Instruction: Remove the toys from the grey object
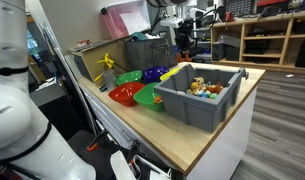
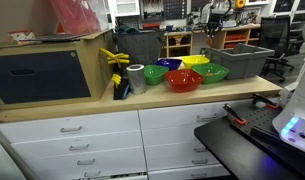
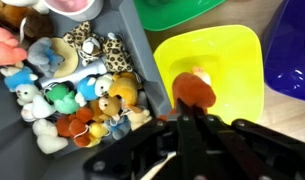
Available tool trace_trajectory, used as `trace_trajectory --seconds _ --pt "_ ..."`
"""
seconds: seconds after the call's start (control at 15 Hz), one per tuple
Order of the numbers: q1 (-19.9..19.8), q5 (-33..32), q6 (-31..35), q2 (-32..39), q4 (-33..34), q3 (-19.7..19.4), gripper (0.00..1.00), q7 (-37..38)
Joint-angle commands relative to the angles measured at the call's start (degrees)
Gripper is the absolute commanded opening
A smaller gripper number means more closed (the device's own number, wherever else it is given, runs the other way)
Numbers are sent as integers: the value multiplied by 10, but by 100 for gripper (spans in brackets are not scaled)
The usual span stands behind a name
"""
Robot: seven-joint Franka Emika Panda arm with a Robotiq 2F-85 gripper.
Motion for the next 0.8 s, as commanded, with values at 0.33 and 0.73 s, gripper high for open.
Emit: trace_trajectory --seconds 0.33,0.73 --pt "38 38 62 28 -16 26 1 39" --pt "46 52 53 39 -16 40 1 44"
